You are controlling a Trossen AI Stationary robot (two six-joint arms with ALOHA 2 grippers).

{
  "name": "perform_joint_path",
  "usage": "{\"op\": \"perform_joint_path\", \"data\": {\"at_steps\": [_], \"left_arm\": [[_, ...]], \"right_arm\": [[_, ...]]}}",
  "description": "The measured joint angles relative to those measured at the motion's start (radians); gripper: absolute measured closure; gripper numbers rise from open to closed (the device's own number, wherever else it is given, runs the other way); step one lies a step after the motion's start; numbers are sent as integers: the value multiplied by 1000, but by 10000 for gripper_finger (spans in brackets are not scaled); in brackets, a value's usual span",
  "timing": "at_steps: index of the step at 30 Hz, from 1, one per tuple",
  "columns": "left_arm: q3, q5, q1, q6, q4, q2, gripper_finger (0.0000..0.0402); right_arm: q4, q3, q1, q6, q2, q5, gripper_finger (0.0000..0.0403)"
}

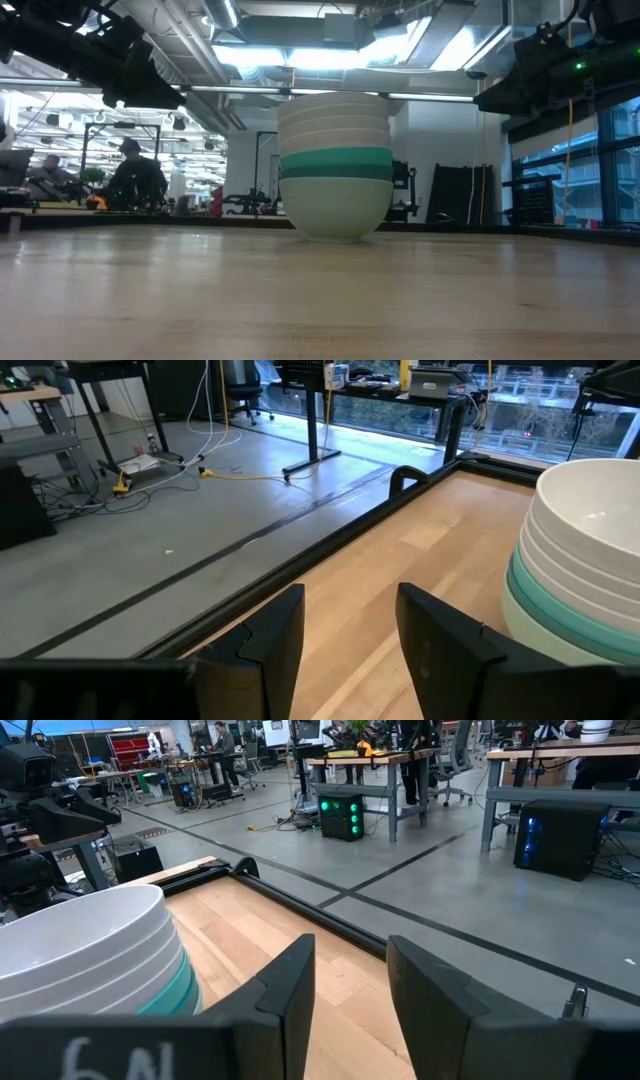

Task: Nest bowls inside each other
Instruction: Return to Home Position

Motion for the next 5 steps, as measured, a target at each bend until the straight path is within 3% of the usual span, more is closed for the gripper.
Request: {"op": "perform_joint_path", "data": {"at_steps": [5], "left_arm": [[0,0,0,0,0,0,248]], "right_arm": [[0,0,0,0,0,0,274]]}}
